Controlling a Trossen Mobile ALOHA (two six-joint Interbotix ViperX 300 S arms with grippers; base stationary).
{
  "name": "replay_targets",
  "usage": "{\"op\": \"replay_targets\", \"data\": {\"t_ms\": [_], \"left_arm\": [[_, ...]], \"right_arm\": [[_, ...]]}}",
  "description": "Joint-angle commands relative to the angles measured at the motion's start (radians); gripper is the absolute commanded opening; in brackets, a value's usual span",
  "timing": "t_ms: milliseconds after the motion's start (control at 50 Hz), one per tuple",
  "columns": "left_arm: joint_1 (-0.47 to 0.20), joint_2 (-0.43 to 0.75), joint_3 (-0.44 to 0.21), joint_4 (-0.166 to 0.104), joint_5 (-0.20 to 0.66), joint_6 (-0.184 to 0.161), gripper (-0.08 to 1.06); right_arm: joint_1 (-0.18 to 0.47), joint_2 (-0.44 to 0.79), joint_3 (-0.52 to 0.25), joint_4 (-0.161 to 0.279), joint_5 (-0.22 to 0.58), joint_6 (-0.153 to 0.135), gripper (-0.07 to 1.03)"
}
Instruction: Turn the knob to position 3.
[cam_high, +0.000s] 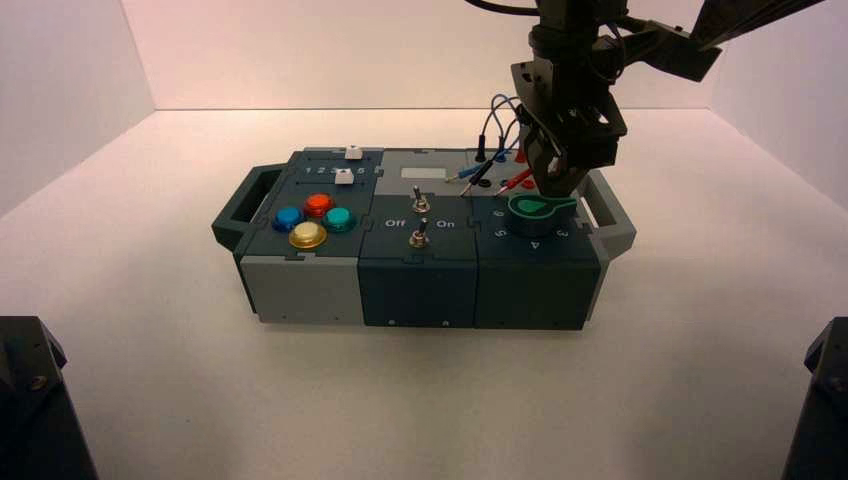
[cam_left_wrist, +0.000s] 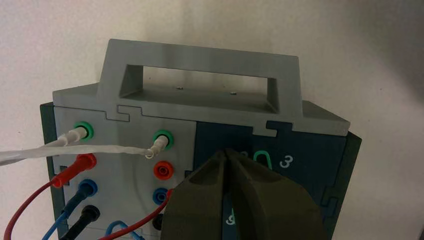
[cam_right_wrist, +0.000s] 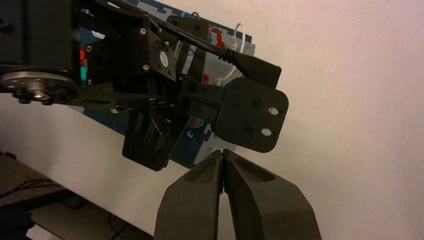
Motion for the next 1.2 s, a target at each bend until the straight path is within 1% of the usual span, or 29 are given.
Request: {"op": "replay_targets", "data": {"t_ms": [20, 480, 760, 1200], "left_arm": [[-0.018, -0.023, -0.014, -0.003, 0.011, 0.012, -0.03], [-0.04, -0.025, -0.018, -0.005, 0.02, 0.015, -0.03], [-0.069, -0.029, -0.02, -0.006, 0.035, 0.015, -0.03], [-0.078, -0.032, -0.025, -0.006, 0.049, 0.015, -0.03]], "right_arm": [[0.002, 0.002, -0.017, 0.002, -0.003, 0.002, -0.02], [0.002, 0.005, -0.015, -0.002, -0.005, 0.002, -0.02], [0.002, 0.005, -0.015, -0.003, -0.008, 0.002, -0.02], [0.002, 0.002, -0.014, -0.005, -0.009, 0.002, -0.02]]}}
